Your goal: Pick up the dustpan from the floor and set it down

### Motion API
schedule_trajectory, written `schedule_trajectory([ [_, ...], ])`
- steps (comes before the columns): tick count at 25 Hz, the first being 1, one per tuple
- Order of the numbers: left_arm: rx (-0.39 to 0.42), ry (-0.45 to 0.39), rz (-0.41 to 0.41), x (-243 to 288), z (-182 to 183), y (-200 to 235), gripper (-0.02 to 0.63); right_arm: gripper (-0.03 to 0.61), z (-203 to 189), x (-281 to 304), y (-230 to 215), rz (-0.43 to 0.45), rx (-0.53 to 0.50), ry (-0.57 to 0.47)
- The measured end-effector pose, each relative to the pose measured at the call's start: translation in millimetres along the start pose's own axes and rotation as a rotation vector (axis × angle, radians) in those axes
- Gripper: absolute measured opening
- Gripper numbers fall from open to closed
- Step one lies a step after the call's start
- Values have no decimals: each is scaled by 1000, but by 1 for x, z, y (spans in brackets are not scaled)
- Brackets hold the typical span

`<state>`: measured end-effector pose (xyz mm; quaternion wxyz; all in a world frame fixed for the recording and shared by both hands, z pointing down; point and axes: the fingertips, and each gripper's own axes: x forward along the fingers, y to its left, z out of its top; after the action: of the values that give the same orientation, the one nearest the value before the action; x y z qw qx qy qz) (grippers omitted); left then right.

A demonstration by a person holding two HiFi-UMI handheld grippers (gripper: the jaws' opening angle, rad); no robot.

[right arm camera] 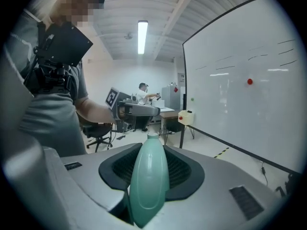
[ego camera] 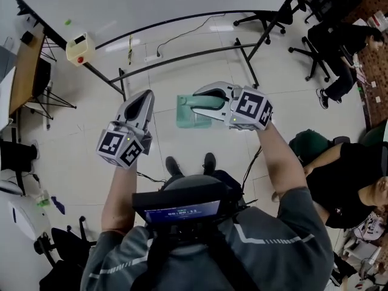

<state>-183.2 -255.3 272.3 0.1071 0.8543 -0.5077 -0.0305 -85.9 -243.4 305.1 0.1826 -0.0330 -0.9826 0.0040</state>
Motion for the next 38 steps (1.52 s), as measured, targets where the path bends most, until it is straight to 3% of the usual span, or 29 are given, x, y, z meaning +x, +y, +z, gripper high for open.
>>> schedule_trajectory([
  [7, -39, 46, -34, 33, -38, 30, 34, 156, -39, 13, -32, -7, 38, 3],
  [18, -121, 139, 20, 95, -195, 105, 34, 156, -220, 92, -85, 19, 109, 73],
  [26, -153, 250, 84, 110, -324, 126, 34, 156, -360, 138, -84, 67, 116, 178],
  [32, -177, 294, 118, 122, -391, 140, 34, 156, -431, 160, -94, 49, 127, 197],
  [38, -193, 322, 104, 129, -418, 137, 34, 156, -461, 169, -94, 67, 130, 226],
])
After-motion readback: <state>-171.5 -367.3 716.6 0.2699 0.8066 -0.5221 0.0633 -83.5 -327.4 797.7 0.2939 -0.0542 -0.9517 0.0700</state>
